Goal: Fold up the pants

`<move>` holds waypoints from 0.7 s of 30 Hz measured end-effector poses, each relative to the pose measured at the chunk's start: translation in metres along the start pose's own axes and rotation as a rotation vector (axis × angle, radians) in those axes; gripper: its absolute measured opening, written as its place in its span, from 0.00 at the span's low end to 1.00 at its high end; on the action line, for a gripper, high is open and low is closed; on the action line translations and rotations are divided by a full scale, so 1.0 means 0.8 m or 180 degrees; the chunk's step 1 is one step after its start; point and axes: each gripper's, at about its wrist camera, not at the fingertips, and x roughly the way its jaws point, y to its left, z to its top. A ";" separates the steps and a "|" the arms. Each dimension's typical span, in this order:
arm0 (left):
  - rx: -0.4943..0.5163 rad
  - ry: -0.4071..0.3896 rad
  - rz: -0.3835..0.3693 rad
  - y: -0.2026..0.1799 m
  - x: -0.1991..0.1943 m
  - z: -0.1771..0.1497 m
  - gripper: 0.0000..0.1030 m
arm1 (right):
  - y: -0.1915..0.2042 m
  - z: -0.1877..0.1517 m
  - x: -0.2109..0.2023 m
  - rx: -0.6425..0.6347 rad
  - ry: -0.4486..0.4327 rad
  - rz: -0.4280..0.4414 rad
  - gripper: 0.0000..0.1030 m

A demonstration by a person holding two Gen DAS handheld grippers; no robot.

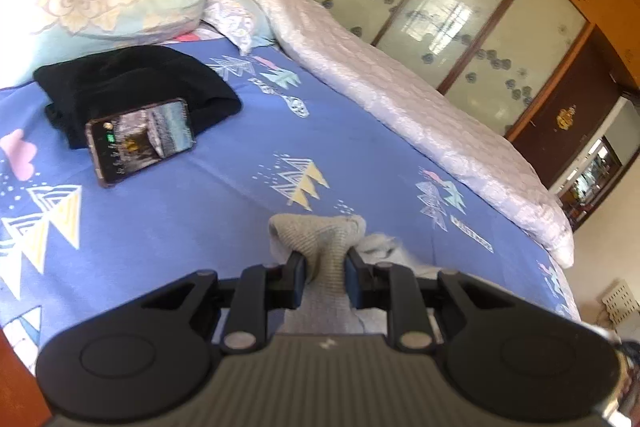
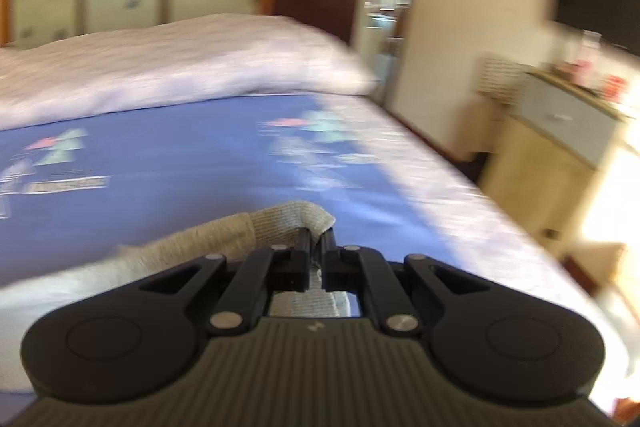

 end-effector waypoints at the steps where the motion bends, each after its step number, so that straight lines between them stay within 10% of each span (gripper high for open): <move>1: 0.0018 0.0008 -0.0032 -0.004 0.000 -0.001 0.19 | -0.026 -0.009 -0.007 0.0039 0.0022 -0.0152 0.07; 12: 0.0442 0.0075 -0.0104 -0.055 -0.013 -0.017 0.19 | -0.155 -0.141 -0.011 0.0828 0.0684 -0.0653 0.07; 21: 0.0360 -0.0078 -0.0008 -0.072 0.064 0.074 0.19 | -0.120 -0.050 0.009 0.0892 0.0209 -0.0332 0.07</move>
